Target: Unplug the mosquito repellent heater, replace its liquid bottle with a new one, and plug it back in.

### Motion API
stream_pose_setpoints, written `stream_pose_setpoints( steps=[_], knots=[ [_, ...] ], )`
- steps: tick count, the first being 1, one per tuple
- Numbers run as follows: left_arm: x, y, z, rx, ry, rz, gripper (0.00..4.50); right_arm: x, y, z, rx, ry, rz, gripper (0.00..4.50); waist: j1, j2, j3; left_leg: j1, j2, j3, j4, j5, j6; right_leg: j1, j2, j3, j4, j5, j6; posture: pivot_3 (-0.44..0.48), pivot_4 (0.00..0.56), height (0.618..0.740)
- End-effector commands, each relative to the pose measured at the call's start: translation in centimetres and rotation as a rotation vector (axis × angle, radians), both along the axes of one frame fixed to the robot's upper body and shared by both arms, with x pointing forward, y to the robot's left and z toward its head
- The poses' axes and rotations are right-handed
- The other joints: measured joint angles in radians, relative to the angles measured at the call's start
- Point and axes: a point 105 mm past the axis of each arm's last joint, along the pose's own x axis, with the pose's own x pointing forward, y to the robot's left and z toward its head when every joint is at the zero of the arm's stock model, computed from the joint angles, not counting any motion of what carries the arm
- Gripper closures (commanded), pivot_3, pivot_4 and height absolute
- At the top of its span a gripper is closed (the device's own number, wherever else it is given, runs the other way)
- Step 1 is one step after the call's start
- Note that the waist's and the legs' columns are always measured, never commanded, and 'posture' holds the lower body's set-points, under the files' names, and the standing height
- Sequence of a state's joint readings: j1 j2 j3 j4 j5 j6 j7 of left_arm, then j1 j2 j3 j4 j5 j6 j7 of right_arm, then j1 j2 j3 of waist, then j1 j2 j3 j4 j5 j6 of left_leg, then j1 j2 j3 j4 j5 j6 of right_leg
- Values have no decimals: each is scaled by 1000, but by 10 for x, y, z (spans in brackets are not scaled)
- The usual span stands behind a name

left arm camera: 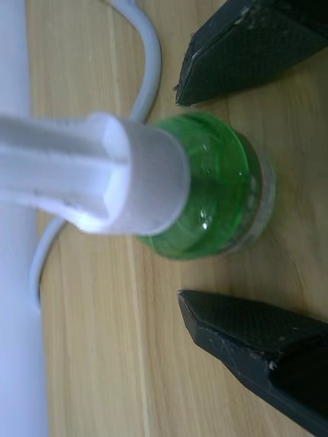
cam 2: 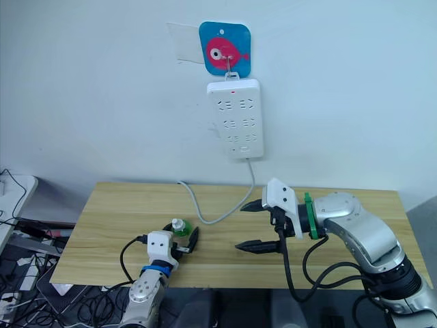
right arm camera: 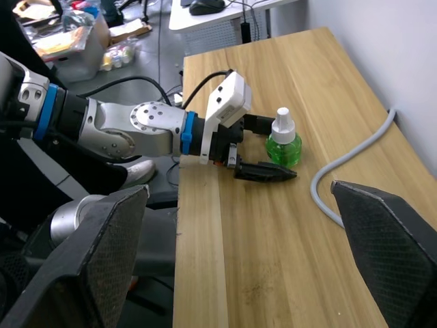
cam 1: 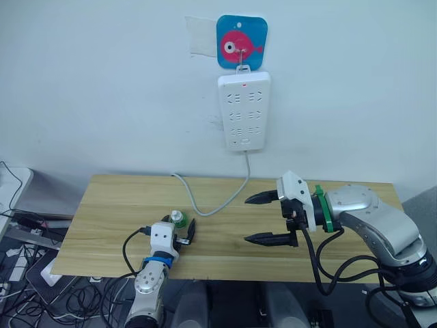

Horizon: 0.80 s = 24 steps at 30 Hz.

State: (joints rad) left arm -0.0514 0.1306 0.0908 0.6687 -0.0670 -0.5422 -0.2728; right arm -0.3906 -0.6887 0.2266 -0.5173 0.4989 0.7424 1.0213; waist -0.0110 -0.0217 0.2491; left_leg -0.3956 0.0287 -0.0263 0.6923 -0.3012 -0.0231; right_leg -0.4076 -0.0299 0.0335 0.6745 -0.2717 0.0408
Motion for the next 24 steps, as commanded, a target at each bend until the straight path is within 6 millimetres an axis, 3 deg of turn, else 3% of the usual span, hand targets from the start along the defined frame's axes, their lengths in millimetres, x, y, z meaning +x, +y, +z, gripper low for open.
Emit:
stream_pose_setpoints(
  steps=[1, 5, 9, 13, 16, 19, 24],
  knots=[
    [-3, -3, -2, 4, -10, -1, 1193, -8, -2, 8, 19, -27, -7, 0, -3, 0, 0, 0, 0, 0, 0, 0, 0, 0, 0, 0, 0, 0, 0, -15, 276, 740],
    [-4, -8, 0, 7, -28, 2, 2300, -15, -4, 1, 23, -26, -31, 0, -6, 0, 0, -1, 0, 0, 0, 0, 0, 0, 0, 0, 0, 0, 0, -19, 269, 740],
    [-3, -13, 19, 73, -98, -43, 2301, -19, -7, -8, 30, -23, -72, 0, -13, -2, 1, -1, 0, 0, 0, 0, 0, 0, 0, 0, -1, 0, 1, -4, 266, 740],
    [-9, -44, 68, 192, -204, -312, 2301, -22, -5, -16, 44, -37, -118, 0, -15, -4, 5, -1, 0, -1, -1, 0, 0, 0, 1, 0, 0, 0, 1, 18, 265, 740],
    [-17, -65, 94, 172, -162, -511, 2301, -21, 10, -19, 81, -62, -136, 0, -15, -3, 5, -1, 0, -1, -1, 0, -1, 0, 1, 2, 1, 0, 1, 24, 258, 740],
    [-27, -83, 106, 183, -75, -732, 2301, -10, 28, -15, 158, -92, -188, 0, -17, -2, 6, 1, 1, -1, -1, 0, -1, 0, 2, 1, 2, 0, 1, 16, 244, 740],
    [-23, -90, 121, 173, 6, -894, 2301, 0, 41, -7, 250, -88, -245, 0, -19, -2, 6, 0, 0, 1, -1, 1, -1, -3, 6, 1, 3, 0, 1, -30, 238, 740]
  ],
)
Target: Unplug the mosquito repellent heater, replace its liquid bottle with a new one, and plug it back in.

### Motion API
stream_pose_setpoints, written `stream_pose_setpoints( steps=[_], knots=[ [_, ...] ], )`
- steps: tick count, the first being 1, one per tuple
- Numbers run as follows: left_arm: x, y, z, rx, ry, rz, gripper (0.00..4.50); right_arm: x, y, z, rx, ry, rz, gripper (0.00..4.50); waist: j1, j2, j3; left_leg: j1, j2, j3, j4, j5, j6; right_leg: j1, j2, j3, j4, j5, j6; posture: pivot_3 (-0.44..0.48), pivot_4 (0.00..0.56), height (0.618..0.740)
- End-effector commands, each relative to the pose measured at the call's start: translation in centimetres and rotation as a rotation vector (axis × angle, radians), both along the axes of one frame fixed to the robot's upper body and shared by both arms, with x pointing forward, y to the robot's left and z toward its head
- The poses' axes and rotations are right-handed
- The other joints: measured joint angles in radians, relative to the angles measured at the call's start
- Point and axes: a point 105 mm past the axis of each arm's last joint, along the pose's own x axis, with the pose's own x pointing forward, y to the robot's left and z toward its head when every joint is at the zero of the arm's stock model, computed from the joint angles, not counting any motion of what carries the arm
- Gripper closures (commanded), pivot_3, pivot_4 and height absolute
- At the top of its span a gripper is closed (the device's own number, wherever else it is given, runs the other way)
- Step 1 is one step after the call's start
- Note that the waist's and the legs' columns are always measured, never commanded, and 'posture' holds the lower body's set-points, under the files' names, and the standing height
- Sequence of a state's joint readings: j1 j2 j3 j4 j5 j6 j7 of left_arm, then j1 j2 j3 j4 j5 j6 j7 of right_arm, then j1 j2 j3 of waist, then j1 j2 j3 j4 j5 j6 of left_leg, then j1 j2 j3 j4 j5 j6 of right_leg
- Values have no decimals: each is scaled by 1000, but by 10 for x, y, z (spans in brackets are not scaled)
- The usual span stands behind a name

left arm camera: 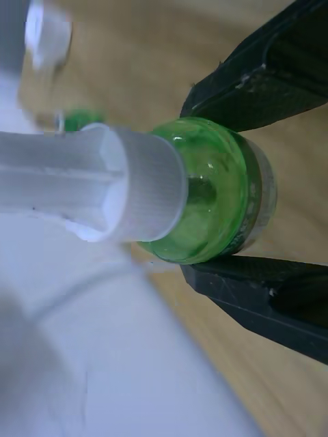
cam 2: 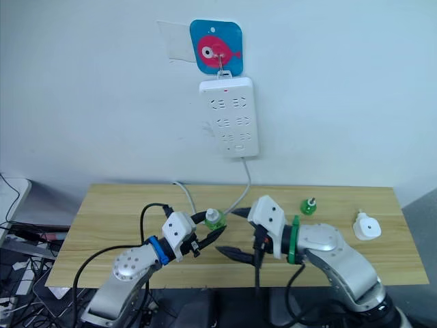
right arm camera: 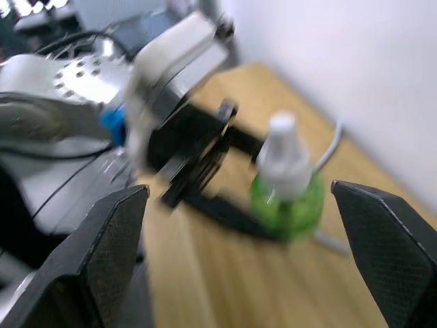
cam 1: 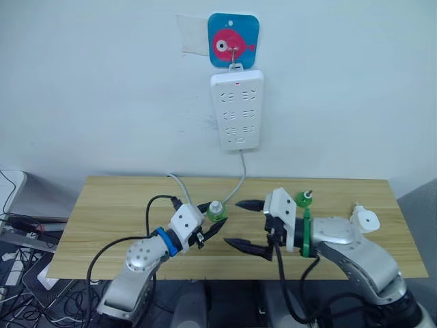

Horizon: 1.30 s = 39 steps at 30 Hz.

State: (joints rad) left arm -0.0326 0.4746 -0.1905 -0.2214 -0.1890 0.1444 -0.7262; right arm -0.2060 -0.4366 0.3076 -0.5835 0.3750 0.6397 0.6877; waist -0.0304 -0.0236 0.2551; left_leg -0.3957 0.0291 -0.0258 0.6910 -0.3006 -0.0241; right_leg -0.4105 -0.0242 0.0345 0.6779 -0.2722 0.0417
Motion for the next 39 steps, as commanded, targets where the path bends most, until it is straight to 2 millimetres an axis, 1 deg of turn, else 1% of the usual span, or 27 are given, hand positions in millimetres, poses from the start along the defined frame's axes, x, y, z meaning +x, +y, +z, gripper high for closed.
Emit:
stream_pose_setpoints(
  steps=[1, 3, 5, 9, 13, 16, 19, 22, 23, 25, 26, 27, 31, 35, 37, 39],
  knots=[
    [5, -6, 18, -31, 2, -69, 2301, 5, 5, 10, 50, -39, -34, 0, 0, 0, 0, -1, 0, 0, 0, 0, 0, 0, 0, 0, 0, 0, 0, -41, 238, 740],
    [15, -6, 26, -30, -26, -71, 2301, 9, 5, 10, 63, -40, -66, 0, 0, 0, 0, -1, 0, 0, 0, 0, 0, -1, 0, 0, -1, 0, 0, -55, 237, 740],
    [18, -7, 29, -29, -35, -84, 2301, 12, 6, 8, 73, -40, -89, 0, -2, 0, 0, -3, 0, 0, 0, 0, 0, -2, 0, 0, -1, 0, 0, -66, 237, 740],
    [17, -11, 31, -32, -44, -111, 2301, 19, 11, 6, 95, -53, -141, 0, -11, 0, 0, -3, 0, 2, 0, 0, 0, -4, 0, 3, -1, 0, 0, -75, 235, 740],
    [16, -9, 32, -28, -46, -114, 2301, 27, 15, 7, 119, -67, -186, 0, -15, 0, 0, -5, 1, 2, 0, 0, 0, -8, 0, 4, 0, 0, 0, -74, 233, 740],
    [15, -7, 31, -21, -43, -116, 2301, 27, 18, 6, 126, -71, -182, 0, -20, 0, 0, -5, 1, 2, 0, 0, 0, -8, 0, 4, 1, 0, 0, -70, 232, 740],
    [15, -7, 32, -18, -48, -118, 2301, 26, 20, 4, 111, -85, -169, 543, -20, 0, 0, -5, 1, 2, 0, 0, 0, -8, 0, 4, 1, 0, 0, -64, 229, 740],
    [15, -8, 34, -21, -51, -118, 2301, 26, 21, 1, 102, -98, -160, 1579, -20, 0, 0, -5, 1, 2, 0, 0, 0, -8, 0, 4, 1, 0, 0, -58, 227, 740],
    [15, -9, 34, -21, -51, -118, 2301, 27, 21, 2, 113, -93, -167, 2062, -20, 0, 0, -5, 1, 2, 0, 0, 0, -8, 0, 4, 1, 0, 0, -57, 227, 740],
    [14, -9, 34, -21, -51, -118, 2301, 26, 22, 2, 110, -99, -160, 2761, -20, 0, 0, -5, 1, 2, 0, 0, 0, -8, 0, 4, 1, 0, 0, -56, 225, 740],
    [14, -9, 34, -20, -51, -118, 2301, 25, 22, 1, 107, -100, -155, 3187, -20, 0, 0, -5, 1, 2, 0, 0, 0, -8, 0, 4, 1, 0, 0, -53, 225, 740],
    [13, -9, 33, -20, -51, -118, 2301, 25, 22, 1, 104, -102, -150, 3438, -20, 0, 0, -5, 1, 3, 0, 0, 0, -8, 0, 5, 1, 0, 0, -53, 225, 740],
    [10, -10, 33, -20, -49, -123, 2301, 20, 24, 2, 106, -101, -106, 3453, -20, 0, 0, -5, 1, 3, 0, 0, 0, -8, 0, 5, 1, 0, 0, -37, 224, 740],
    [0, -16, 32, -13, -46, -203, 2301, 10, 30, 3, 55, -127, 50, 3453, -18, 0, 0, -5, 1, 3, 0, 0, 0, -8, -1, 5, 1, 0, 0, -15, 230, 740],
    [-9, -21, 31, -1, -44, -284, 2301, -1, 34, 10, 58, -94, 202, 3453, -16, 0, 0, -5, 0, 3, 1, 0, 0, -8, -1, 5, 2, 0, 0, -7, 228, 740],
    [-15, -23, 32, 27, -53, -378, 2301, -17, 34, 13, 22, -61, 422, 3453, -13, 0, 0, -5, 0, 3, 1, 0, 0, -8, 0, 4, 2, 0, 0, 2, 229, 740]
  ],
)
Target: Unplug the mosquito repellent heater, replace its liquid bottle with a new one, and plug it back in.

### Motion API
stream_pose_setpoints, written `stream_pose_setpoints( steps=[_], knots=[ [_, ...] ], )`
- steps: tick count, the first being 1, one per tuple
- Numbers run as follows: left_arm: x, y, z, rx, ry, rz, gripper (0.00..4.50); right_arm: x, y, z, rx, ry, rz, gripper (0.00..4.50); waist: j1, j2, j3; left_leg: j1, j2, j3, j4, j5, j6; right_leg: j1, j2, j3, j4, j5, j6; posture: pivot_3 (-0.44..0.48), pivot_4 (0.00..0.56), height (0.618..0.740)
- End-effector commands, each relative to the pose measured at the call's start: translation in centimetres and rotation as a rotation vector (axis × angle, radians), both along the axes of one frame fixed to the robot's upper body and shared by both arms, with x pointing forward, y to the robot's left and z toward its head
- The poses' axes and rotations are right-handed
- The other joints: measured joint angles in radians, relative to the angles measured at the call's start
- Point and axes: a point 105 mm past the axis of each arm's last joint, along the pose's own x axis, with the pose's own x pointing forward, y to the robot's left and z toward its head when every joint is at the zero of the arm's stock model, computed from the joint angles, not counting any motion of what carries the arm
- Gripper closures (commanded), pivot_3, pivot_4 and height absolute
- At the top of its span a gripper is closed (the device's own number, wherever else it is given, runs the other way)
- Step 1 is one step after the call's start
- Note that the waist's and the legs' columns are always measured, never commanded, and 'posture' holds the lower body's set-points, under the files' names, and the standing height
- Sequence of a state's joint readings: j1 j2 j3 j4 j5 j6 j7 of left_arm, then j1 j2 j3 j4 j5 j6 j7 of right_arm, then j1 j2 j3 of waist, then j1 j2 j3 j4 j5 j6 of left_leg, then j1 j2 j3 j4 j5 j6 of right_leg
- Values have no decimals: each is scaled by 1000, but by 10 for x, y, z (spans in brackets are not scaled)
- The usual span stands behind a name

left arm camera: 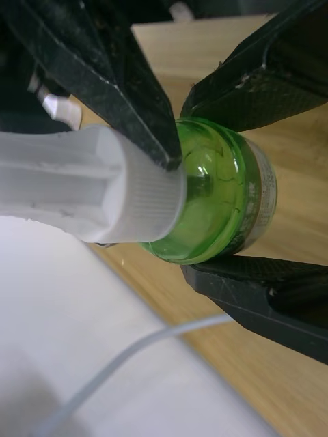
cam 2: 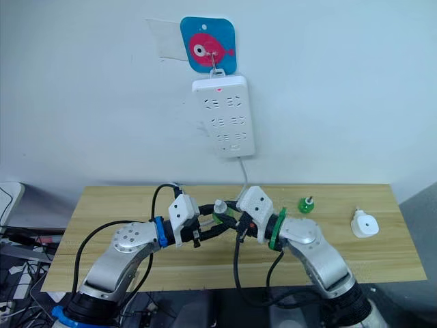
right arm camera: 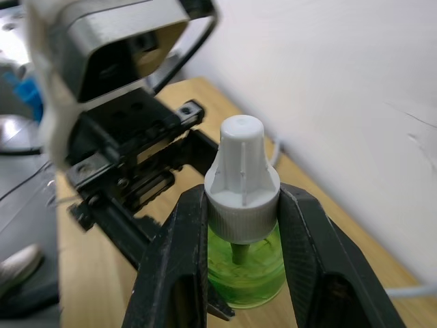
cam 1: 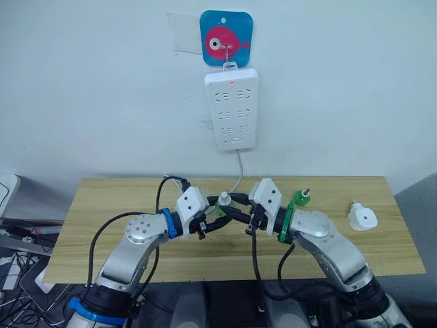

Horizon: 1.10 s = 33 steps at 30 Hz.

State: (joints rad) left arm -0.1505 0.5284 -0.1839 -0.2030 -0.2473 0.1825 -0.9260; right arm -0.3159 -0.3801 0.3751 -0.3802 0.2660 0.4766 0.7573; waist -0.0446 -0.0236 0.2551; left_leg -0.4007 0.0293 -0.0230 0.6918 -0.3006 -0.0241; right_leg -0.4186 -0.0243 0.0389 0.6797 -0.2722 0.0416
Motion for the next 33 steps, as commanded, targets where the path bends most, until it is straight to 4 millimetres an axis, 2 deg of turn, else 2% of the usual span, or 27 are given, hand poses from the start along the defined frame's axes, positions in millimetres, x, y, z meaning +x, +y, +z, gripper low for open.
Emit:
stream_pose_setpoints(
  steps=[1, 5, 10, 11, 12, 18, 19, 21, 24, 27, 30, 33],
  knots=[
    [-19, -17, 13, 11, -60, -221, 2301, -44, 15, 17, -6, 44, 465, 3453, 4, 0, 0, 0, 0, 0, 0, 0, 0, 0, 0, 0, 0, 0, 0, 12, 229, 740],
    [-22, -11, 11, 101, -75, -374, 2301, -45, -4, 13, -139, 49, 705, 3453, 15, 0, 0, 0, -1, 0, 0, 0, 0, 0, 1, -1, 0, 0, 0, 38, 225, 740],
    [-17, -2, 11, 138, -81, -422, 2301, -26, -30, 11, -177, 30, 732, 3453, 17, 0, 0, 0, -1, 0, 1, 0, 0, 0, 2, -1, 0, 0, 0, 43, 225, 740],
    [-17, -2, 11, 138, -83, -422, 2301, -25, -37, 13, -175, 34, 729, 2701, 17, 0, 0, 0, -1, 0, 1, 0, 0, 0, 2, -1, 0, 0, 0, 43, 225, 740],
    [-15, -1, 12, 135, -86, -415, 2301, -26, -44, 16, -166, 43, 715, 2455, 17, 0, 0, -1, 0, 0, 2, 0, 0, 0, 2, -1, 0, 0, 0, 43, 225, 740],
    [-3, -1, 17, 78, -95, -314, 2301, -27, -85, 24, -147, 37, 495, 225, 21, 0, 0, -1, 0, 0, 3, 0, 0, 1, -2, -1, 0, 0, 0, 21, 233, 740],
    [-1, 0, 17, 69, -93, -290, 2301, -28, -90, 25, -143, 30, 437, 51, 22, 0, 0, 0, 0, 0, 3, 0, 0, 2, -2, -1, 0, 0, 0, 18, 234, 740],
    [4, 3, 19, 42, -87, -229, 2301, -30, -81, 28, -106, 29, 329, 51, 21, 0, 0, 0, 0, -1, 3, 0, 0, 3, -2, -2, 0, 0, 0, 11, 236, 740],
    [12, 2, 20, 12, -92, -151, 2301, -30, -49, 20, -52, -4, 160, 51, 8, 0, 0, 1, 0, -1, 3, 0, 0, 2, 0, 0, 2, 0, 0, 0, 240, 740],
    [19, 0, 23, -24, -94, -81, 2301, -19, -24, 6, 4, -6, -6, 51, 9, 0, 0, 2, 1, -3, 3, 0, 0, 2, 4, -1, 3, 0, 0, -11, 240, 740],
    [23, -3, 25, -43, -92, -47, 2301, 1, -5, -6, 56, -25, -143, 51, 10, 0, 0, 1, 0, -3, 3, 1, -2, 1, 5, -1, 4, 0, -1, -17, 240, 740],
    [24, -6, 25, -41, -91, -50, 2301, 15, 6, -2, 99, -50, -230, 51, 12, 0, 0, 1, 0, -1, 3, 2, -3, 1, 2, 0, 4, 0, -1, -19, 239, 740]
  ],
)
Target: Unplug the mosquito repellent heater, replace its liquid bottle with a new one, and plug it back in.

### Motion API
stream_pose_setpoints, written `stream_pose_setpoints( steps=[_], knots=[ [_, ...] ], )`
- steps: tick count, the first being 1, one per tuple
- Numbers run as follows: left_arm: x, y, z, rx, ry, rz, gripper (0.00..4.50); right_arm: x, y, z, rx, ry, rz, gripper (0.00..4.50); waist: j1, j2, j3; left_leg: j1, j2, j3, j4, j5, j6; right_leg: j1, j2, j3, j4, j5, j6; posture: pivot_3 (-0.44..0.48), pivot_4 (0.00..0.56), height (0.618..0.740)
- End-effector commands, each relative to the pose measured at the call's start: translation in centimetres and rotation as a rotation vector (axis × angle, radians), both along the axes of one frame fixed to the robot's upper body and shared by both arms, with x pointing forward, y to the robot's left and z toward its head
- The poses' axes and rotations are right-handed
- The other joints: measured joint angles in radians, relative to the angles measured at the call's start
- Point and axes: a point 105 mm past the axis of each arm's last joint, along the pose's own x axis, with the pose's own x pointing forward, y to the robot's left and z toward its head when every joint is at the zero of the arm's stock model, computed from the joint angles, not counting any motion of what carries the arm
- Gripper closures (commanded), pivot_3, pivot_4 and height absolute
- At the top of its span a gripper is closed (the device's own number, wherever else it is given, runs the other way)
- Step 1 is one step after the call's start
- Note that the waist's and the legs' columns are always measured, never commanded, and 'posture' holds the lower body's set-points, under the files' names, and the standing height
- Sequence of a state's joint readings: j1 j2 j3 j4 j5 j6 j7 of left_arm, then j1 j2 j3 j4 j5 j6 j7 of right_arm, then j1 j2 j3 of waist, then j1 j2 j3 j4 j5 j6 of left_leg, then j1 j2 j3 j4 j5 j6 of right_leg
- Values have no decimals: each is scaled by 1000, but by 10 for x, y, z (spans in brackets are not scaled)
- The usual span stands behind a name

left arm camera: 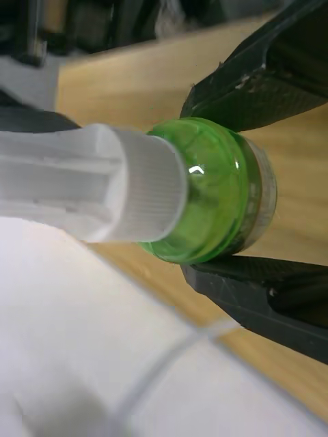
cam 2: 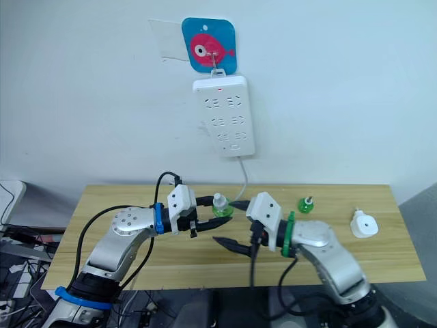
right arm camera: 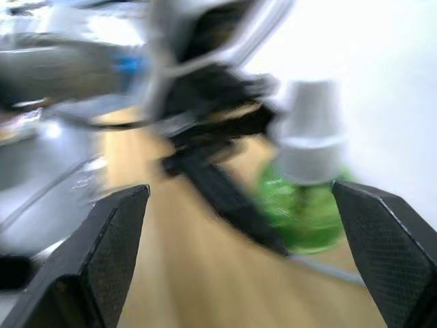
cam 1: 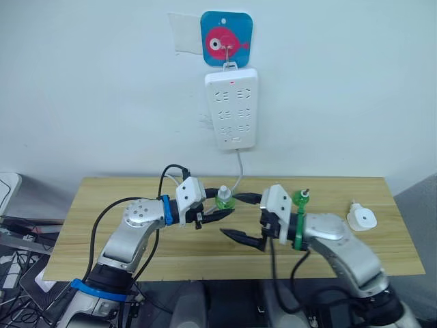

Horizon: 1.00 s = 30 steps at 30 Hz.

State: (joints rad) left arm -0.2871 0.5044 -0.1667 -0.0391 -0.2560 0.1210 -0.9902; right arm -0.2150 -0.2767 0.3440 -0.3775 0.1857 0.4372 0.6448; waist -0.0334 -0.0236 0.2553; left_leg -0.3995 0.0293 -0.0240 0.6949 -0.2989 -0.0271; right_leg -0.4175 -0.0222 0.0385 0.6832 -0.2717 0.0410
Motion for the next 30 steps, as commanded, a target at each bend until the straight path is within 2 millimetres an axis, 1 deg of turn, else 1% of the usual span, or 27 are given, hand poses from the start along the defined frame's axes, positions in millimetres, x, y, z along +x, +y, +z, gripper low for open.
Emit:
stream_pose_setpoints(
  steps=[1, 3, 7, 11, 13, 17, 20, 25, 30],
  knots=[
    [-2, -8, 14, -23, -54, -26, 2301, 10, 10, 8, 20, -63, -70, 51, 1, 0, 0, -1, 0, 0, 0, 0, 0, -1, -1, 0, 0, 0, 0, -19, 239, 740],
    [-2, -8, 15, -22, -55, -29, 2301, 10, 9, 19, 35, -84, -91, 51, 2, 0, 0, -1, 0, 0, 0, 0, 0, -1, -2, 0, -1, 0, 0, -19, 236, 740],
    [0, -8, 16, -16, -57, -36, 2301, 0, 6, 39, 77, -97, -93, 51, 5, 0, 0, -2, 0, 0, 0, 0, 0, -1, -3, 0, -2, 0, 0, -21, 235, 740],
    [0, -7, 15, -12, -57, -38, 2301, -8, 7, 49, 107, -81, -73, 51, 2, 0, 0, -2, 0, 0, 0, 0, 0, -1, -2, 0, -2, 0, 0, -22, 234, 740],
    [-1, -7, 14, -10, -57, -40, 2301, -11, 4, 48, 100, -65, -57, 51, 1, 0, 0, -2, 0, 0, -1, 0, 0, -1, -1, -1, -2, 0, 0, -22, 231, 740],
    [-1, -7, 14, -10, -57, -41, 2301, -9, -4, 42, 89, -48, -60, 51, 2, 0, 0, -2, -1, 0, -1, 0, 0, -1, 0, -1, -2, 0, 0, -22, 231, 740],
    [-1, -7, 14, -12, -59, -39, 2301, -9, -6, 41, 89, -46, -68, 51, 1, 0, 0, -2, -1, 0, 0, 0, 0, -1, 0, 0, -2, 0, 0, -22, 223, 740],
    [0, -9, 15, -16, -62, -41, 2301, -12, -4, 48, 86, -67, -75, 51, 1, 0, 0, -2, -1, 0, -1, 0, 0, -1, 0, -1, -2, 0, 0, -23, 223, 740],
    [-3, -14, 16, -26, -65, -54, 2301, -12, 6, 59, 106, -84, -101, 51, 1, 0, 0, -2, 0, 0, 0, 0, 0, -1, 0, 0, -1, 0, 0, -24, 225, 740]
  ],
)
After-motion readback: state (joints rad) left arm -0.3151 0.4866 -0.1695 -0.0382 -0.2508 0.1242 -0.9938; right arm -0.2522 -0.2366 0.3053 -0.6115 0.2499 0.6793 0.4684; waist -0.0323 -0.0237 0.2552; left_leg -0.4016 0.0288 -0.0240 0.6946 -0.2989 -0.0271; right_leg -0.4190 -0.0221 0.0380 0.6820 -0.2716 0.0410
